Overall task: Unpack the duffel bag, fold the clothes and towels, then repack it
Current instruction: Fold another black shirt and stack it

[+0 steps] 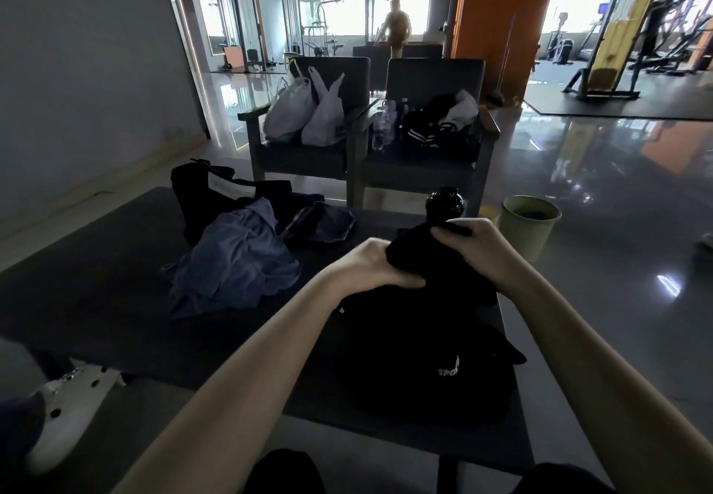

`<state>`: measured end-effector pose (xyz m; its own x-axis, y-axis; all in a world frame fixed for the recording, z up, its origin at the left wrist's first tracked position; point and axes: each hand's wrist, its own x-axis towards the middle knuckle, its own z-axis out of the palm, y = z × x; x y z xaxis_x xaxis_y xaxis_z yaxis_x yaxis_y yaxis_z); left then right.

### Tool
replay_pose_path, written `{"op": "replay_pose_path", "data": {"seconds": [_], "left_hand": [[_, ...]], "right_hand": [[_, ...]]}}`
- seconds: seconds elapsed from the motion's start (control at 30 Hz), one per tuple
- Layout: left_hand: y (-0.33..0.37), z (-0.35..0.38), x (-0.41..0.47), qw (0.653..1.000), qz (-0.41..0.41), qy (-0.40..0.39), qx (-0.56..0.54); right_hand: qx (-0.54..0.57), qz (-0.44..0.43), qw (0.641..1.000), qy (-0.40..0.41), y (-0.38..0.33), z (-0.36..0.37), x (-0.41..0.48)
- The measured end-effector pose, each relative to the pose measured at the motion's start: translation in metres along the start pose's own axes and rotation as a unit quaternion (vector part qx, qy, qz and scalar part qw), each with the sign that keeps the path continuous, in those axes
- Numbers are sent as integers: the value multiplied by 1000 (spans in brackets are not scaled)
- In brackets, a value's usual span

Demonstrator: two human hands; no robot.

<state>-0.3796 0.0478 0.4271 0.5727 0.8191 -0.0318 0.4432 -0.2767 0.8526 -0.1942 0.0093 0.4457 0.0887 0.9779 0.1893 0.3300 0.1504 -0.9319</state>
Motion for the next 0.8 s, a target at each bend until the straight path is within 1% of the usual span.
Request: {"op": "replay_pose_path", "data": {"seconds": [0.07,0.1,0.13,0.17,0.23,0.27,0.3,0.4,0.47,0.5,0.57,0.63,0.73,0.8], "left_hand": [[-19,4,1,994,-30,-36,94],[-28,5,1,990,-52,-36,124],[-37,4,0,990,-79,-25,117],[-43,2,-1,993,-98,-7,67],[-44,-6,-5,992,-99,39,-60],[-42,-13,-7,991,-94,53,-80],[-38,-21,-10,992,-94,49,-72],[-24,-43,-20,993,-107,-40,18],[-16,-52,-25,984,-111,-98,101],[-14,-56,-25,976,-114,-111,148],[-13,-63,-27,962,-127,-91,222],[-15,-71,-30,962,-130,-45,237],[-27,-83,-37,977,-129,39,165],[-36,-89,-40,983,-128,87,102]], "right_hand": [[11,-5,999,46,-5,-5,2],[20,-8,998,67,-6,-9,3],[28,-11,996,84,-5,-13,4],[36,-10,995,97,-4,-18,5],[55,6,991,122,2,-27,4],[67,17,988,139,7,-31,4],[76,29,984,158,12,-34,5],[72,57,978,186,24,-41,8],[42,63,979,190,30,-41,10],[24,63,979,192,32,-40,10],[2,68,979,193,37,-39,10],[-11,73,976,203,39,-39,7],[-23,75,973,217,37,-42,0],[-46,68,976,203,36,-44,-5]]}}
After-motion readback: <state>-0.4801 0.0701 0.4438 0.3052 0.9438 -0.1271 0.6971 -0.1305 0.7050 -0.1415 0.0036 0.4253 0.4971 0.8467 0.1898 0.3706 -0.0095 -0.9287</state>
